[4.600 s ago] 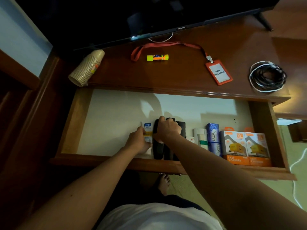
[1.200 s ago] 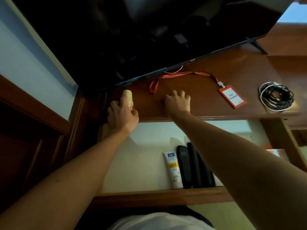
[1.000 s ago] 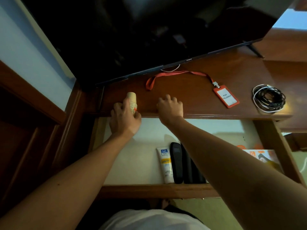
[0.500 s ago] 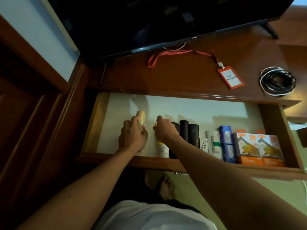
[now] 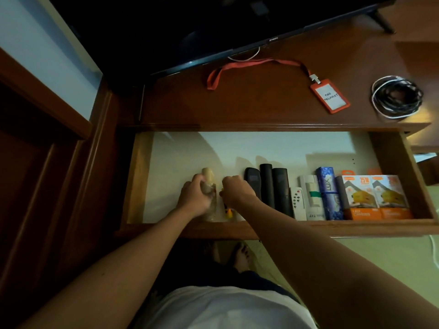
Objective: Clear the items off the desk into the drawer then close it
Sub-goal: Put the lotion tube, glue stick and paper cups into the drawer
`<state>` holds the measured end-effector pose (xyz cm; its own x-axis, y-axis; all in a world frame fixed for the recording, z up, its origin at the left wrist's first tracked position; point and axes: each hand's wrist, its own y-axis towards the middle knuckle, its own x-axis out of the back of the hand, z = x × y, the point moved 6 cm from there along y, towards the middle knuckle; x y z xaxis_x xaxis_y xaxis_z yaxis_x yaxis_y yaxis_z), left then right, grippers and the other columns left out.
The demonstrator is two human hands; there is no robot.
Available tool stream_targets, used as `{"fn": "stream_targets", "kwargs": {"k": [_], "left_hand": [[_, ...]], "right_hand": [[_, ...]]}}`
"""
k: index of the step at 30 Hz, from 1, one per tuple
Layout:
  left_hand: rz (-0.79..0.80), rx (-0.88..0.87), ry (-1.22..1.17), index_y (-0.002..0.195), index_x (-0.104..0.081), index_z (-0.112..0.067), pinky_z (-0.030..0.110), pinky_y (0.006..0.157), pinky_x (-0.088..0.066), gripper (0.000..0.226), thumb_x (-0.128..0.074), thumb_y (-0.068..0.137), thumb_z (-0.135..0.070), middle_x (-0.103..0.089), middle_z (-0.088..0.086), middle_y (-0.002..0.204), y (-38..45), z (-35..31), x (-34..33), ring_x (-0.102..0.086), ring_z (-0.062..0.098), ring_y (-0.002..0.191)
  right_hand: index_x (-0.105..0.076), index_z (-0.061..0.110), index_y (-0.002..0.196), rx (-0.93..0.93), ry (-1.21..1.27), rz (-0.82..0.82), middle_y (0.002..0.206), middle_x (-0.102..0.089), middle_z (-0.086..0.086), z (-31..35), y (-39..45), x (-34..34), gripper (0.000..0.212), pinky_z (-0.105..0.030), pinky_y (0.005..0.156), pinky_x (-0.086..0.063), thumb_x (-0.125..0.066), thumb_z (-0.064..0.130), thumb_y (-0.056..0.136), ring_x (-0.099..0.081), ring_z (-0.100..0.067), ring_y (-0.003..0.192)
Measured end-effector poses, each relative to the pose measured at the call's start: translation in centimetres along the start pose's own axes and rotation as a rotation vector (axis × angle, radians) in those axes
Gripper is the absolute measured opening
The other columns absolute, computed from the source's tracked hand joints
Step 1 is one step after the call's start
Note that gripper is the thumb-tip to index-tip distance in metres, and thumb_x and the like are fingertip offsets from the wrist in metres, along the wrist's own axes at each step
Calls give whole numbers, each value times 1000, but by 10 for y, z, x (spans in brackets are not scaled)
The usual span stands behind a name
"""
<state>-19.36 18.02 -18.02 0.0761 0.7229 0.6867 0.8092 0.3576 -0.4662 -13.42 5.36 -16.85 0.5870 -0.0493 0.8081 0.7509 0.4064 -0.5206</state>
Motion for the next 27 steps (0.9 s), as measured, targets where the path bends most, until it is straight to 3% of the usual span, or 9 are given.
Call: {"fn": "stream_targets", "kwargs": {"k": [3,6,12,19,27], "left_hand": [[24,-42,8,116,-55,-23,28,81,-43,34,-70,85,-20,-62,7,125,2,2,6,-59,28,108],[49,-36,-2,120,-55,-21,29,89,-45,39,-73,86,-21,-61,5,130,5,6,7,-58,28,115],[115,25,-26,124,-51,-24,31,92,-48,49,-78,82,-30,-61,3,127,13,10,0,-59,25,112],[167,17,-42,126,-51,-25,31,88,-47,49,-76,84,-27,-62,3,124,14,1,-10,-59,24,110],[173,28,-76,125,-50,-24,32,88,-46,48,-74,83,-26,-62,4,123,12,1,-15,-59,24,110]], "right_hand": [[-60,5,126,17,-94,17,125,-58,-16,-4,0,-7,30,-45,88,-52,-59,17,98,-57,-36,118],[-61,8,127,33,-186,35,129,-53,-15,-7,-2,-9,33,-49,90,-50,-61,20,96,-52,-37,120],[-66,9,117,38,-135,-27,125,-54,-14,-9,-7,-10,30,-46,86,-51,-67,12,87,-54,-37,115],[-70,16,107,34,-120,-53,113,-55,-10,-19,-13,-3,18,-43,81,-55,-69,17,89,-59,-32,101],[-69,16,107,22,-88,-73,113,-55,-10,-21,-11,-7,18,-43,81,-56,-67,14,90,-60,-32,101]]}}
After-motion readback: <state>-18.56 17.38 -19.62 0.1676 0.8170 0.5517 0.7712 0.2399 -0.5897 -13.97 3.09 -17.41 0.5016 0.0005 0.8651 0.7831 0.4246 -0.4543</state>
